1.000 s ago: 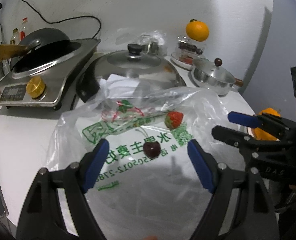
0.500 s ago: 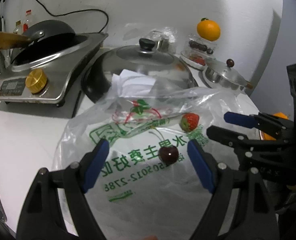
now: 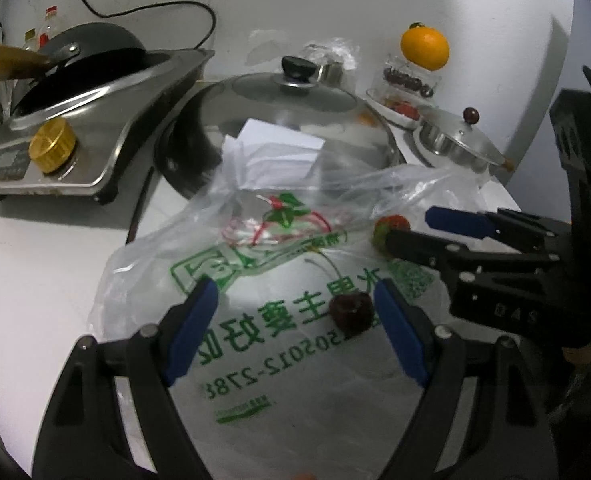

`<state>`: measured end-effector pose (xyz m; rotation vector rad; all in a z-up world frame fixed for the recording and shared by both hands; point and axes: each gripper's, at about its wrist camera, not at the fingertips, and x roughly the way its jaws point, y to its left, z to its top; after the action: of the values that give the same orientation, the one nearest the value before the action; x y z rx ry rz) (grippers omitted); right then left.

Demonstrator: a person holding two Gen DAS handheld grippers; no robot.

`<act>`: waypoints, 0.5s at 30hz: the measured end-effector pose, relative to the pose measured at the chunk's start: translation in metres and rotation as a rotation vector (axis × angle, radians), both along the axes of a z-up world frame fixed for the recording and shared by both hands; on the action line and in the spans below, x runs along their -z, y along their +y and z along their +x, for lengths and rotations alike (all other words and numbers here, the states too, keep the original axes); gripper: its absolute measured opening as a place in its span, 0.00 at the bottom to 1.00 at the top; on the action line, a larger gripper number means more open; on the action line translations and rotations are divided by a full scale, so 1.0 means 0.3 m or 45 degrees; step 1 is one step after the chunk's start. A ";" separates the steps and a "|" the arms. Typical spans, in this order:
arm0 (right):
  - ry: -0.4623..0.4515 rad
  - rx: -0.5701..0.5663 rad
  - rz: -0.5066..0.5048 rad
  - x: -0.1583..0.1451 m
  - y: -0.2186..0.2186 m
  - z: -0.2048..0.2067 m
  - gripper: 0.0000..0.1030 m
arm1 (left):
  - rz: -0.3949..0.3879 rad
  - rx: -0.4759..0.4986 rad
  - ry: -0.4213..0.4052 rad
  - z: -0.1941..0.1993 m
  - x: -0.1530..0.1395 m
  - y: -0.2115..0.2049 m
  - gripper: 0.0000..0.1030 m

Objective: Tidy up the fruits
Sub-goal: 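Reach the right gripper to a strawberry while the left gripper reaches a dark cherry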

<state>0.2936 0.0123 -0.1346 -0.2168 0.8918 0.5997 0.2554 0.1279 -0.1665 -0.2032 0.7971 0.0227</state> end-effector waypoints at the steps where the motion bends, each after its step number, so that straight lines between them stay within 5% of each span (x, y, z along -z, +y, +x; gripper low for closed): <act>1: 0.005 0.001 -0.002 0.005 0.001 0.007 0.57 | 0.000 0.001 0.004 0.005 0.004 0.001 0.79; 15: 0.073 0.058 -0.036 0.073 0.021 0.084 0.57 | 0.022 0.036 0.034 0.025 0.023 -0.014 0.79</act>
<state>0.3187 0.0186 -0.1566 -0.2049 0.9584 0.5535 0.2629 0.1236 -0.1736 -0.1759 0.8262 0.0053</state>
